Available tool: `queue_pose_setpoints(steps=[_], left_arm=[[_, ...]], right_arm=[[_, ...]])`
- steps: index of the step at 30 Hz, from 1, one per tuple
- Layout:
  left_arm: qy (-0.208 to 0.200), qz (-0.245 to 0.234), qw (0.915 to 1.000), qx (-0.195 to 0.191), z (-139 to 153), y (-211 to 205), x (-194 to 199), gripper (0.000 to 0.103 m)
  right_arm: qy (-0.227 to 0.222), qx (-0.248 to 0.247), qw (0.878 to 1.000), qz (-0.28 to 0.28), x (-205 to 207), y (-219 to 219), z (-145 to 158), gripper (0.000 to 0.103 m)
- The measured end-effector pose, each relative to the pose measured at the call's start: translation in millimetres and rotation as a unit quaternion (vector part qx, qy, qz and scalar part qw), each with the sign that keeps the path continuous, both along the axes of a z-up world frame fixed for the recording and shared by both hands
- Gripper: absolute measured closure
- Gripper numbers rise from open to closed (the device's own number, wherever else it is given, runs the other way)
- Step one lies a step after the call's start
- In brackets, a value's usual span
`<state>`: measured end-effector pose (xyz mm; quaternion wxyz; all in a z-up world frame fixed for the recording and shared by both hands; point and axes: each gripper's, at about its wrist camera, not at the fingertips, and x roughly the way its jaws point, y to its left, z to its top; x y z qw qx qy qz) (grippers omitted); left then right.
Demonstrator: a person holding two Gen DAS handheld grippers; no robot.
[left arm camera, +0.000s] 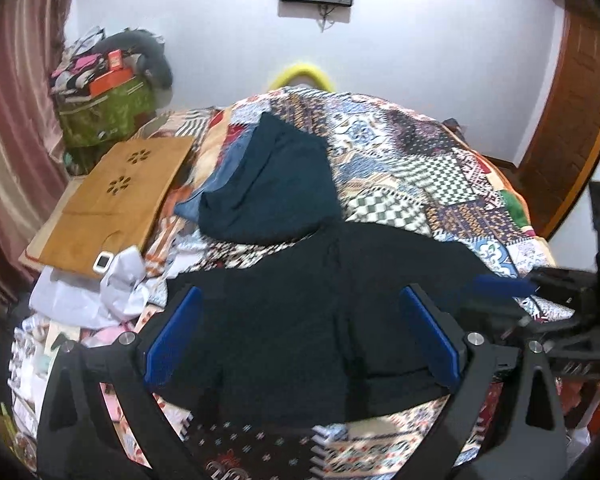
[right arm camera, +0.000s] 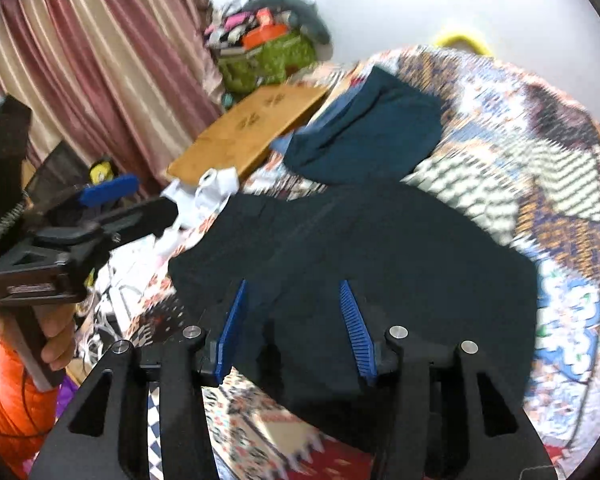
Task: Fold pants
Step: 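Lay the trouser corner down with the right tool and smooth the fold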
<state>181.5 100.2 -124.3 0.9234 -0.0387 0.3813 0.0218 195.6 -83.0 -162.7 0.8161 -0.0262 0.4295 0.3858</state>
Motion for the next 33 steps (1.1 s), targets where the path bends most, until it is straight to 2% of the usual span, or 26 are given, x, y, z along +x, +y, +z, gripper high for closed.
queue_pose_setpoints(steps=[3, 7, 10, 14, 18, 25, 27, 33], left_arm=[[0.000, -0.021, 0.9998, -0.004, 5.0, -14.7, 14.9, 0.003], [0.012, -0.050, 0.9985, -0.016, 5.0, -33.1, 40.1, 0.003], [0.031, -0.064, 0.9974, -0.012, -4.4, -46.9, 62.0, 0.003], [0.071, -0.081, 0.9942, -0.006, -28.5, -63.2, 90.4, 0.003], [0.118, -0.092, 0.9887, -0.002, -59.3, -74.0, 111.3, 0.003], [0.187, -0.098, 0.9774, 0.001, -106.9, -78.1, 118.0, 0.003], [0.185, -0.099, 0.9777, 0.001, -112.1, -78.2, 113.2, 0.002], [0.174, -0.096, 0.9800, 0.001, -110.5, -75.0, 96.7, 0.002]], right_arm=[[-0.032, 0.000, 0.999, -0.025, 4.1, -24.8, 19.5, 0.059], [-0.072, -0.010, 0.996, -0.058, 14.6, -53.5, 35.9, 0.051], [-0.080, -0.014, 0.994, -0.076, 27.0, -67.3, 36.8, 0.051], [-0.060, -0.018, 0.994, -0.092, 46.5, -76.0, 20.9, 0.051], [-0.018, -0.025, 0.995, -0.092, 66.4, -77.2, -7.5, 0.051], [0.057, -0.068, 0.993, -0.071, 78.6, -77.7, -64.0, 0.051], [0.060, -0.089, 0.992, -0.060, 71.3, -79.3, -76.0, 0.051], [0.061, -0.073, 0.993, -0.076, 52.4, -100.9, -76.4, 0.052]])
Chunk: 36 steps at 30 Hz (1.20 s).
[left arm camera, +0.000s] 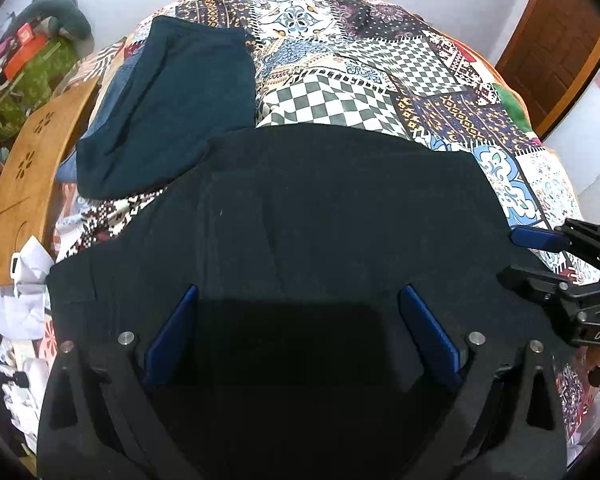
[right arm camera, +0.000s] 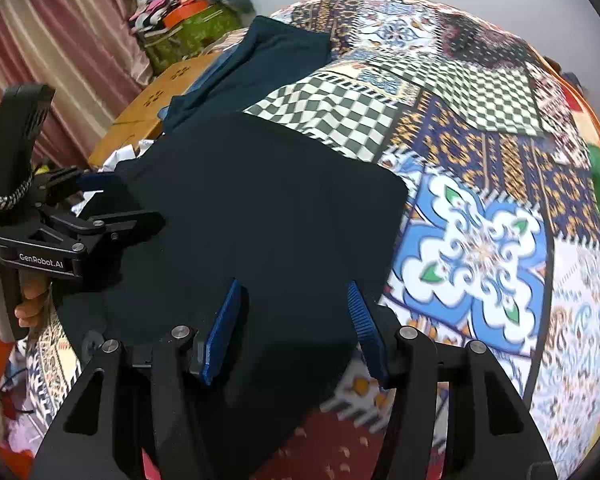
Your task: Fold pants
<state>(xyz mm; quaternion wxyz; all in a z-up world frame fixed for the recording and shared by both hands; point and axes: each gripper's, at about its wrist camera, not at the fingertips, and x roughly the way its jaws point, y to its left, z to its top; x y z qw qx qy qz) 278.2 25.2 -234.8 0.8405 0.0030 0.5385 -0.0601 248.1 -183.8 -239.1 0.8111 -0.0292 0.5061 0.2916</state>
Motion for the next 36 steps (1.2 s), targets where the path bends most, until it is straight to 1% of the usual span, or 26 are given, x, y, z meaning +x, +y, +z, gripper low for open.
queue_pose_setpoints(steps=[8, 12, 17, 21, 24, 27, 29, 32, 34, 36], left_arm=[[-0.022, 0.016, 0.9996, 0.001, 6.8, 5.8, -26.9, 0.002], [-0.030, 0.026, 0.9992, 0.000, 11.8, 13.4, -42.6, 0.002], [-0.038, 0.040, 0.9985, -0.001, 20.4, 25.5, -61.1, 0.002], [-0.072, 0.067, 0.9947, 0.030, 36.7, 38.9, -77.2, 0.003], [-0.104, 0.104, 0.9886, 0.032, 52.1, 60.1, -90.0, 0.003], [-0.127, 0.154, 0.9797, 0.015, 64.9, 90.8, -101.7, 0.003], [-0.129, 0.178, 0.9755, -0.001, 66.4, 108.5, -106.0, 0.003], [-0.111, 0.214, 0.9699, -0.034, 58.7, 139.0, -113.2, 0.003], [-0.090, 0.240, 0.9648, -0.061, 47.0, 158.6, -118.6, 0.003], [-0.066, 0.263, 0.9580, -0.092, 31.8, 176.7, -125.4, 0.003]], right_arm=[[0.006, 0.022, 0.999, -0.036, -21.9, -21.5, 1.8, 0.052], [-0.002, 0.015, 0.999, -0.043, -36.4, -27.4, 5.1, 0.052], [-0.024, -0.007, 0.999, -0.048, -49.5, -29.9, 11.1, 0.052], [-0.052, -0.022, 0.997, -0.057, -55.3, -30.3, 24.2, 0.051], [-0.080, -0.017, 0.995, -0.064, -57.4, -28.3, 40.8, 0.051], [-0.110, -0.013, 0.992, -0.062, -56.8, -19.9, 58.4, 0.051], [-0.129, -0.011, 0.990, -0.056, -56.6, -12.6, 68.4, 0.051], [-0.145, -0.007, 0.988, -0.045, -52.6, 4.6, 76.6, 0.049], [-0.149, -0.006, 0.988, -0.036, -48.0, 17.1, 77.3, 0.048], [-0.146, -0.005, 0.989, -0.026, -44.4, 30.9, 74.4, 0.048]])
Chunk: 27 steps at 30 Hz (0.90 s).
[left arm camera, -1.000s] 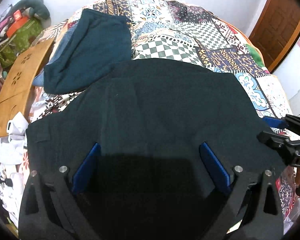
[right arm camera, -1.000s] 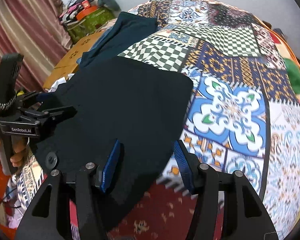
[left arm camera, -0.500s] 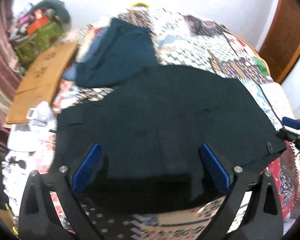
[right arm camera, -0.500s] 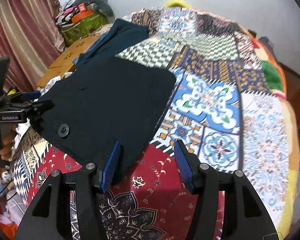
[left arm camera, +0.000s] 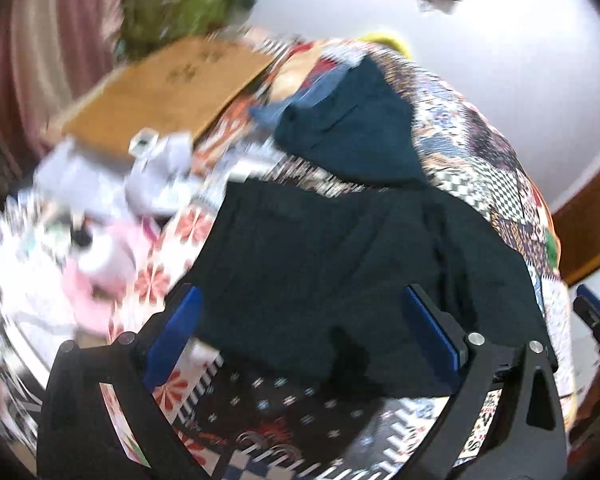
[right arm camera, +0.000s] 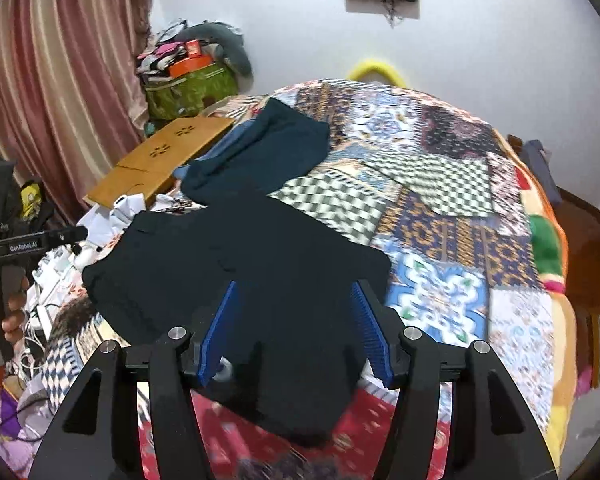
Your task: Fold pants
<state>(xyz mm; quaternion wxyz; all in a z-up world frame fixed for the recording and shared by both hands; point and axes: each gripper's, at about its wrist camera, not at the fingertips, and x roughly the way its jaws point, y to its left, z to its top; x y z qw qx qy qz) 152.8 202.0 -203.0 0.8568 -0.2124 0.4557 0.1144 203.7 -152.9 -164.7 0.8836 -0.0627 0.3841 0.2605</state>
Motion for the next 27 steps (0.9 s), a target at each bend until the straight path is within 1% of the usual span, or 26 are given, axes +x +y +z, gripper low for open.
queue_pose_setpoints(steps=[4, 7, 8, 9, 11, 12, 15, 17, 19, 20, 21, 22, 23, 24, 25, 26, 27], left_arm=[[0.033, 0.022, 0.9964, -0.075, -33.1, 26.2, -12.5, 0.003], [0.055, 0.029, 0.9923, -0.107, -54.9, 34.5, -18.2, 0.003], [0.062, 0.028, 0.9900, -0.123, -61.2, 35.3, -17.8, 0.003], [0.068, 0.026, 0.9859, -0.150, -69.8, 37.6, -18.3, 0.003], [0.073, 0.025, 0.9788, -0.190, -80.6, 38.5, -18.0, 0.003], [0.072, 0.026, 0.9761, -0.204, -84.7, 39.8, -18.1, 0.003], [0.066, 0.020, 0.9721, -0.224, -90.9, 39.9, -13.5, 0.003], [0.062, 0.004, 0.9688, -0.240, -95.3, 40.0, -5.8, 0.003], [0.059, -0.004, 0.9681, -0.243, -98.9, 41.0, 3.9, 0.004], [0.060, -0.001, 0.9681, -0.243, -101.0, 41.3, 7.9, 0.008], [0.059, -0.001, 0.9687, -0.241, -102.0, 42.9, 11.4, 0.018], [0.057, -0.002, 0.9698, -0.237, -102.9, 44.6, 15.6, 0.026], [0.058, -0.003, 0.9702, -0.235, -104.5, 45.5, 20.1, 0.037], [0.057, -0.001, 0.9695, -0.238, -105.6, 47.4, 23.2, 0.046], [0.054, 0.006, 0.9690, -0.241, -106.0, 50.0, 25.9, 0.051], [0.056, 0.014, 0.9705, -0.234, -105.0, 52.2, 28.0, 0.066], [0.058, 0.021, 0.9744, -0.216, -101.8, 54.1, 30.1, 0.078]], right_arm=[[0.023, -0.010, 1.000, 0.018, 12.4, 29.0, -17.2, 0.048], [0.048, -0.021, 0.998, 0.026, 19.4, 45.9, -34.2, 0.048], [0.056, -0.027, 0.998, 0.028, 22.2, 50.0, -41.1, 0.048], [0.062, -0.035, 0.997, 0.029, 21.4, 52.4, -45.6, 0.048], [0.079, -0.053, 0.995, 0.036, 20.5, 58.1, -57.5, 0.048], [0.082, -0.055, 0.994, 0.041, 19.7, 58.3, -62.7, 0.048], [0.089, -0.047, 0.994, 0.045, 19.3, 55.3, -63.1, 0.048], [0.094, -0.045, 0.993, 0.048, 19.7, 54.9, -63.9, 0.048], [0.092, -0.047, 0.993, 0.051, 18.3, 57.3, -63.9, 0.048], [0.091, -0.046, 0.993, 0.053, 18.5, 57.2, -64.1, 0.048], [0.093, -0.044, 0.993, 0.053, 18.7, 57.1, -64.7, 0.048], [0.096, -0.040, 0.993, 0.053, 19.4, 56.8, -65.5, 0.048], [0.098, -0.037, 0.993, 0.053, 20.2, 56.0, -66.1, 0.048], [0.100, -0.033, 0.993, 0.052, 20.1, 54.8, -66.5, 0.048], [0.101, -0.031, 0.993, 0.052, 21.2, 54.5, -67.2, 0.048], [0.101, -0.029, 0.993, 0.051, 21.0, 53.8, -67.4, 0.048], [0.102, -0.028, 0.993, 0.051, 21.5, 53.1, -67.7, 0.048]])
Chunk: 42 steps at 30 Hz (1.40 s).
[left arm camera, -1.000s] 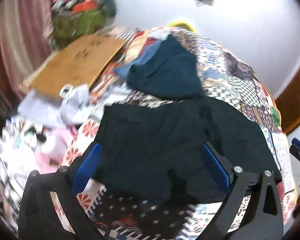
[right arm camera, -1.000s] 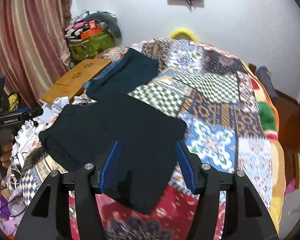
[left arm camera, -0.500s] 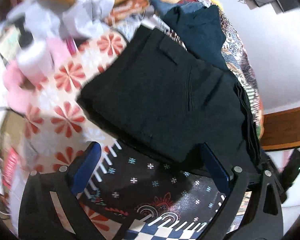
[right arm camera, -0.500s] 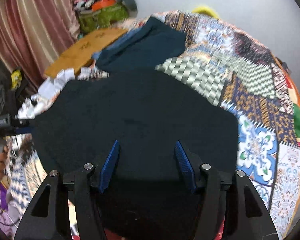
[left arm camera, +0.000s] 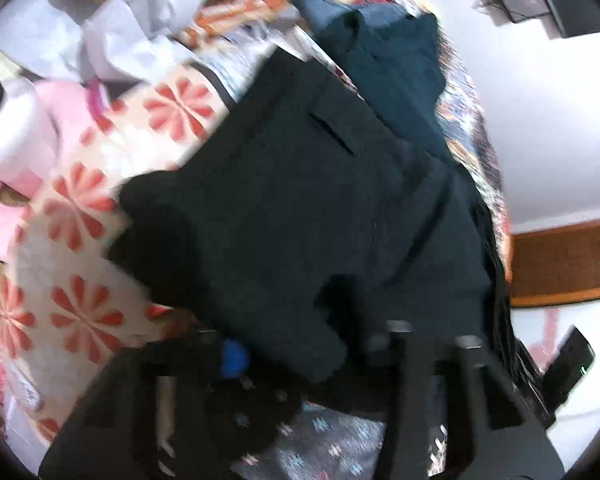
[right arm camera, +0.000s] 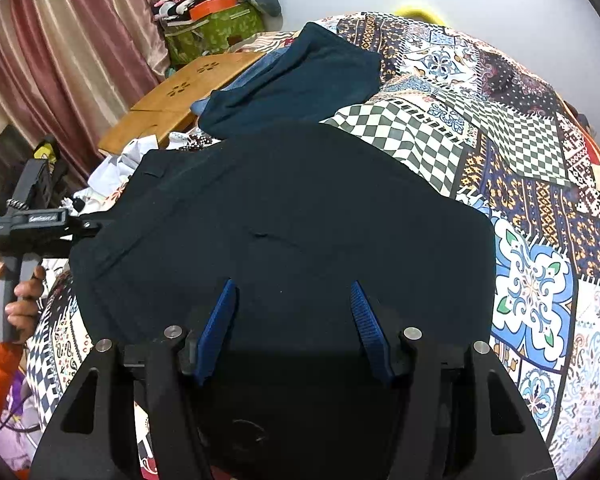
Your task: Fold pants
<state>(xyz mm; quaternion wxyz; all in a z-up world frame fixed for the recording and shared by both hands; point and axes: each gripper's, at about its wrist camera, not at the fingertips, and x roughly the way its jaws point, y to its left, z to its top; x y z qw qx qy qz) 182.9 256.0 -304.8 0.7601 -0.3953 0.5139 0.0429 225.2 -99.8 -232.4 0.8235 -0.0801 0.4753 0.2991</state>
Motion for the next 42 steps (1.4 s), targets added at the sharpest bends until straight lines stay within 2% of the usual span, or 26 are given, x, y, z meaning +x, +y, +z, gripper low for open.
queue_pose_setpoints(steps=[3, 6, 10, 13, 15, 16, 18, 21, 23, 25, 29, 34, 37, 38, 40, 41, 42], left_arm=[[-0.019, -0.005, 0.9981, 0.059, 20.5, -4.1, 6.4, 0.083], [-0.054, -0.021, 0.9859, 0.157, 58.7, -22.1, 8.1, 0.086], [-0.123, -0.045, 0.9569, 0.259, 119.6, -53.2, 5.4, 0.087], [-0.175, -0.073, 0.9272, 0.323, 162.5, -88.5, 5.0, 0.087], [-0.213, -0.094, 0.9073, 0.350, 187.8, -117.0, 12.2, 0.087], [-0.235, -0.107, 0.8987, 0.355, 199.9, -133.0, 14.7, 0.087], [-0.268, -0.127, 0.8886, 0.350, 217.0, -161.0, 16.8, 0.088], [-0.303, -0.164, 0.8785, 0.331, 232.1, -204.3, 26.1, 0.088], [-0.313, -0.197, 0.8715, 0.322, 232.6, -239.7, 34.8, 0.089], [-0.313, -0.231, 0.8683, 0.308, 224.7, -268.7, 40.5, 0.089], [-0.277, -0.306, 0.8708, 0.268, 191.0, -318.9, 54.7, 0.089], [-0.197, -0.369, 0.8827, 0.214, 138.1, -342.7, 61.8, 0.088], [-0.177, -0.393, 0.8714, 0.234, 131.4, -351.4, 53.5, 0.084], [-0.175, -0.399, 0.8677, 0.240, 132.5, -353.5, 51.4, 0.077], [-0.174, -0.408, 0.8639, 0.238, 139.9, -355.3, 46.2, 0.056], [-0.179, -0.407, 0.8641, 0.236, 143.6, -351.0, 41.7, 0.038], [-0.197, -0.396, 0.8647, 0.238, 153.4, -346.0, 37.3, 0.026]], right_arm=[[0.001, 0.003, 1.000, -0.003, -0.2, -1.3, 0.3, 0.048], [0.001, 0.003, 1.000, -0.009, -1.4, -4.7, 2.5, 0.048], [0.004, 0.013, 0.999, -0.030, -3.0, -24.4, 9.0, 0.048], [-0.001, 0.025, 0.998, -0.062, -6.6, -52.4, 18.1, 0.048], [-0.008, 0.025, 0.996, -0.087, -9.8, -73.2, 23.7, 0.048], [-0.013, 0.020, 0.995, -0.097, -11.9, -82.5, 25.4, 0.048], [-0.021, -0.003, 0.994, -0.110, -17.0, -96.7, 21.6, 0.047], [-0.006, -0.029, 0.993, -0.111, -21.2, -103.9, 1.4, 0.048], [-0.006, -0.010, 0.993, -0.119, -24.1, -110.2, -4.4, 0.047], [0.000, 0.000, 0.992, -0.124, -23.2, -113.0, -3.7, 0.047], [-0.004, 0.005, 0.992, -0.125, -26.1, -113.9, -3.8, 0.047], [0.002, 0.021, 0.992, -0.128, -28.3, -121.6, -4.3, 0.047], [0.002, 0.027, 0.991, -0.129, -30.4, -124.1, -4.6, 0.047], [0.002, 0.029, 0.991, -0.129, -31.1, -124.7, -4.7, 0.047], [0.002, 0.032, 0.991, -0.131, -31.2, -125.2, -4.6, 0.047], [0.002, 0.033, 0.991, -0.132, -32.2, -125.3, -4.5, 0.047], [0.002, 0.034, 0.991, -0.133, -32.5, -125.6, -4.5, 0.047]])
